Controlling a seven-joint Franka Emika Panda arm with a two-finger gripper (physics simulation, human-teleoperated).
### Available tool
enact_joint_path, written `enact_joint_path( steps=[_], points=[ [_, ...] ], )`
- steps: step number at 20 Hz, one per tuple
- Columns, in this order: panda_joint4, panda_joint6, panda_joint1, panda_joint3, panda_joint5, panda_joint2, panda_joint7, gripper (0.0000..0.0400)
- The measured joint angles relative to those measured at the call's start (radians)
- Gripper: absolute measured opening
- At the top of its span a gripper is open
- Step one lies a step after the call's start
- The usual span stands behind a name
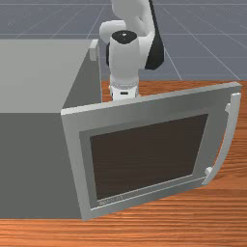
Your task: Close the microwave
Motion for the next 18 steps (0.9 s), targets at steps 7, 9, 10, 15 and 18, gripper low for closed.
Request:
enact_joint_path(
  steps=[7, 9, 10, 15, 18],
  points=[
    [0.015, -0.017, 0.052, 0.009, -0.007, 0.002, 0.118, 0.0399],
    [0.025, -0.021, 0.083, 0.015, -0.011, 0.008, 0.177, 0.0400],
    [0.028, -0.022, 0.092, 0.022, -0.013, 0.010, 0.178, 0.0400],
    [0.064, -0.088, 0.120, 0.039, -0.015, 0.005, 0.191, 0.0400],
    [0.063, -0.108, 0.114, 0.044, 0.002, -0.033, 0.177, 0.0400]
  ],
)
